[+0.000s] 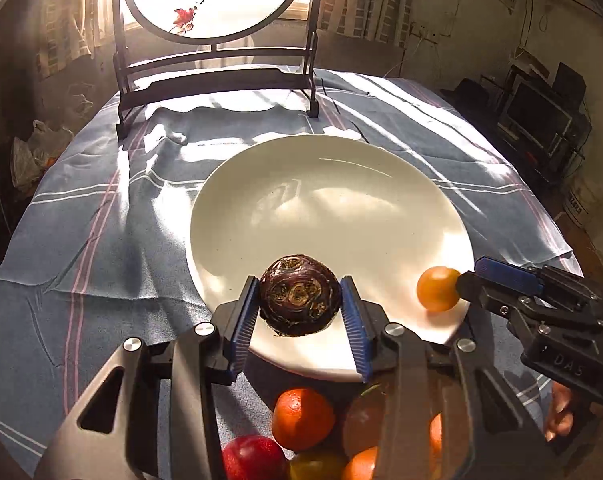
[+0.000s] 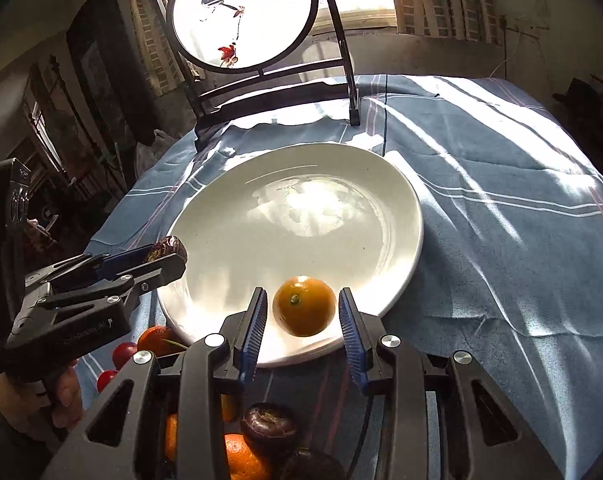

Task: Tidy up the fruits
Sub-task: 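Carry both fruits onto the white plate and open both tools, then grasp a small yellow-green fruit with the left tool while the right tool grasps a large orange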

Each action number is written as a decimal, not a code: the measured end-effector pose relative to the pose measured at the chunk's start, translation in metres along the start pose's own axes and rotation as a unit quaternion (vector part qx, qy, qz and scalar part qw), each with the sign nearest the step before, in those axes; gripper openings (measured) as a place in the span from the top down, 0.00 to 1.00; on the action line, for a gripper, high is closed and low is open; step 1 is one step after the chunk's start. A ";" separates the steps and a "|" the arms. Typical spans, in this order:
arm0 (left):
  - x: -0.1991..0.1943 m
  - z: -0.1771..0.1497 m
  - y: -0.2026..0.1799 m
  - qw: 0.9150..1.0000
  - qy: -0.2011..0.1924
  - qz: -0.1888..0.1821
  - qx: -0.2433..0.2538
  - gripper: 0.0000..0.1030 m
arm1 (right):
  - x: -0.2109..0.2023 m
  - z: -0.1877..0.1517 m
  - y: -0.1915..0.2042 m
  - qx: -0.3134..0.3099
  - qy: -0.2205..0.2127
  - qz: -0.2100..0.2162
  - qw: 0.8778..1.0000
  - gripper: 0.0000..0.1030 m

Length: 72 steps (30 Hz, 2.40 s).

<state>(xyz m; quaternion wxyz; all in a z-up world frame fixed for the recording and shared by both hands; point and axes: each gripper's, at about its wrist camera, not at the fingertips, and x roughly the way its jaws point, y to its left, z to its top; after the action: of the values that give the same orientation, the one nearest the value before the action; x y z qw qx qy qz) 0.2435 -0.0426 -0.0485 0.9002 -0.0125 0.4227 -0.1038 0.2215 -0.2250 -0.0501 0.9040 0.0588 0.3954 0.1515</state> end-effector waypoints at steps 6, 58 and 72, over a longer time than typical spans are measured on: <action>-0.048 -0.026 0.016 0.999 -0.048 0.012 -0.006 0.37 | -0.044 -0.029 0.012 -0.032 -0.035 -0.006 0.999 0.60; -0.100 -0.170 0.026 0.997 -0.045 -0.015 0.063 0.79 | -0.057 -0.145 0.032 -0.022 0.008 0.022 0.999 0.58; -0.118 -0.143 0.026 0.995 -0.077 -0.030 0.055 0.79 | -0.103 -0.113 0.005 0.017 -0.053 0.049 0.997 0.65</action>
<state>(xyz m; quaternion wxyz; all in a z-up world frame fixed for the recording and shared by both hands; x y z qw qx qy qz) 0.0655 0.0157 -0.0537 0.9258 0.0162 0.3457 -0.1524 0.0716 -0.2549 -0.0544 0.9139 0.1014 0.3463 0.1857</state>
